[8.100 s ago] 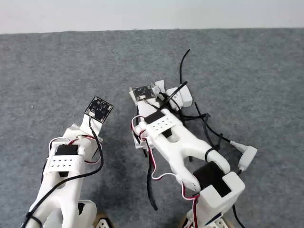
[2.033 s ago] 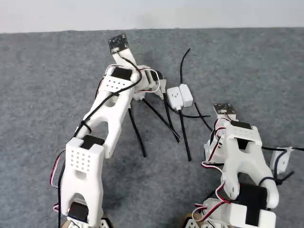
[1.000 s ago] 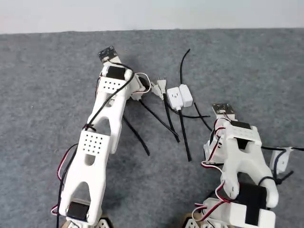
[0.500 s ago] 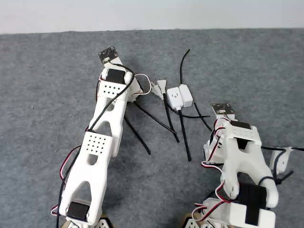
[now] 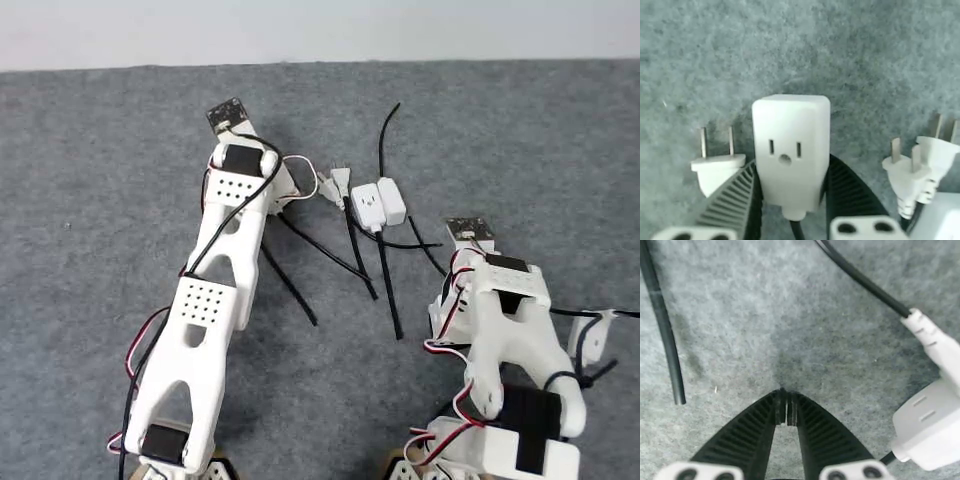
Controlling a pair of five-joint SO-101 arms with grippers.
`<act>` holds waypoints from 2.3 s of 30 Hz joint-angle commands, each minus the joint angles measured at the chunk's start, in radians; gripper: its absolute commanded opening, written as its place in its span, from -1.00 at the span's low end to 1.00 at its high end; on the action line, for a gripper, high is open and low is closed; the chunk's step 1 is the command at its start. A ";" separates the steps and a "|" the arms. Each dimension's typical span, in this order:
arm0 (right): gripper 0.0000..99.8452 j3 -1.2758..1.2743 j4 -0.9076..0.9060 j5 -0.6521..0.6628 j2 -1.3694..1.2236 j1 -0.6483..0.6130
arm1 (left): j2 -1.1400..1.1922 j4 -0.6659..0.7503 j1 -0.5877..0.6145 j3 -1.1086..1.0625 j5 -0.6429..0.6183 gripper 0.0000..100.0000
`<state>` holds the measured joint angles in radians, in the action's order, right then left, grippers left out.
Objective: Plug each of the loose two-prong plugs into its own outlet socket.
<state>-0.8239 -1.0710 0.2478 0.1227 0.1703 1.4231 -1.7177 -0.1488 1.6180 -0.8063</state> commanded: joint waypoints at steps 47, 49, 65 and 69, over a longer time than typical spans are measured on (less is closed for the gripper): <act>-0.98 -0.003 0.012 0.009 0.038 -0.012 | -1.587 0.767 -0.209 -2.494 0.526 -0.54; -0.98 -0.003 0.012 0.008 0.038 -0.012 | -1.593 0.753 -0.190 -2.499 0.526 -0.40; -0.98 -0.003 0.012 0.011 0.038 -0.012 | -1.956 0.677 -0.180 -2.591 0.585 -0.44; -0.98 -0.003 0.012 0.011 0.038 -0.012 | -2.093 0.661 -0.187 -2.632 0.583 -0.44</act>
<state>-0.8239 -1.0710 0.2478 0.1227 0.1703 -0.5669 -1.0426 -0.3330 -1.0119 -0.2309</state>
